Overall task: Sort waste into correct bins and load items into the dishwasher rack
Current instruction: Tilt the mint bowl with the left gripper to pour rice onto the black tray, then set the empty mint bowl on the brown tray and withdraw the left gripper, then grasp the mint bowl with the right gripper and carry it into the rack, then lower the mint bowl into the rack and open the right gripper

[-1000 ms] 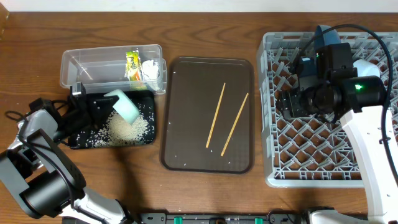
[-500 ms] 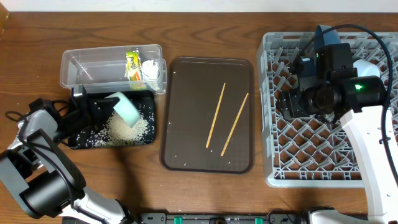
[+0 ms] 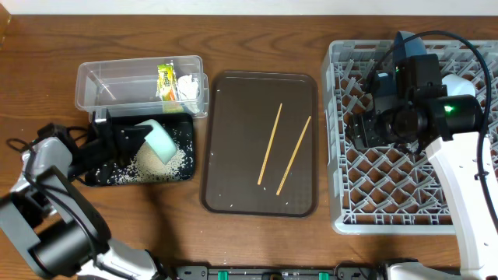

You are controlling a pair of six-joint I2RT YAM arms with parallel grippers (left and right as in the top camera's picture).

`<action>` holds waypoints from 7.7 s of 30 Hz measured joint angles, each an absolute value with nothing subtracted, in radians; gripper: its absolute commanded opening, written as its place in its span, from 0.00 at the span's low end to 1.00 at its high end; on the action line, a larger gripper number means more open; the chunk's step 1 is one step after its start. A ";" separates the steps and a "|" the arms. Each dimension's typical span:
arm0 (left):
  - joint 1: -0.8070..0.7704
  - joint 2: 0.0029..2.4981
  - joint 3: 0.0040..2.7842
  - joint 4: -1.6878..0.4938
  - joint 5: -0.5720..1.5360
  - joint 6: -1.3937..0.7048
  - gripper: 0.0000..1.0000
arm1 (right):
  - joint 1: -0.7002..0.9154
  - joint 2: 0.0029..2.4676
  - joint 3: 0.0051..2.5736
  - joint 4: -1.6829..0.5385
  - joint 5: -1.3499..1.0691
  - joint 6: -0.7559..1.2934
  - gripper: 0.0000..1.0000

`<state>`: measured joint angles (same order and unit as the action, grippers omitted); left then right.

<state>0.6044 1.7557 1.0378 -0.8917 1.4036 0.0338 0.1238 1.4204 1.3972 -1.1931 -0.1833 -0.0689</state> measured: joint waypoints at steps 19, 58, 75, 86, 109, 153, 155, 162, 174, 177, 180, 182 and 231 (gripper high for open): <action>-0.197 1.480 1.038 -0.830 0.664 -0.049 0.06 | 0.124 1.420 1.397 -1.193 -0.183 -0.069 0.74; -0.110 1.266 1.058 -1.049 0.332 -0.159 0.64 | 0.300 1.442 1.396 -1.058 -0.185 -0.023 0.77; 0.023 1.194 1.059 -1.089 0.329 -0.161 0.69 | 0.606 1.814 1.396 -0.890 -0.204 0.162 0.66; 0.023 1.195 1.059 -1.089 0.329 -0.161 0.70 | 0.663 2.005 1.394 -0.846 -0.229 0.229 0.19; 0.023 1.195 1.059 -1.087 0.329 -0.161 0.70 | 0.496 1.568 1.419 -0.983 0.014 0.229 0.01; 0.023 1.195 1.059 -1.055 0.329 -0.161 0.71 | -0.284 1.371 1.422 -0.711 0.625 -0.070 0.01; 0.023 1.195 1.059 -1.055 0.329 -0.161 0.71 | -0.296 1.391 1.422 -0.696 0.641 -0.091 0.01; 0.023 1.195 1.059 -1.055 0.329 -0.161 0.71 | -0.300 1.493 1.422 -0.673 0.809 -0.110 0.01; 0.023 1.195 1.059 -1.055 0.329 -0.161 0.72 | -0.311 1.672 1.422 -0.572 1.213 -0.020 0.02; 0.023 1.195 1.059 -1.055 0.329 -0.161 0.72 | -0.334 1.715 1.422 -0.570 1.240 -0.014 0.02; 0.023 1.195 1.059 -1.055 0.329 -0.161 0.72 | -0.373 1.755 1.422 -0.570 1.255 -0.012 0.01; 0.023 1.195 1.059 -1.055 0.329 -0.161 0.72 | -0.393 1.774 1.422 -0.570 1.259 -0.012 0.01; 0.023 1.195 1.059 -1.055 0.329 -0.161 0.72 | -0.243 1.843 1.267 -0.540 0.976 0.143 0.61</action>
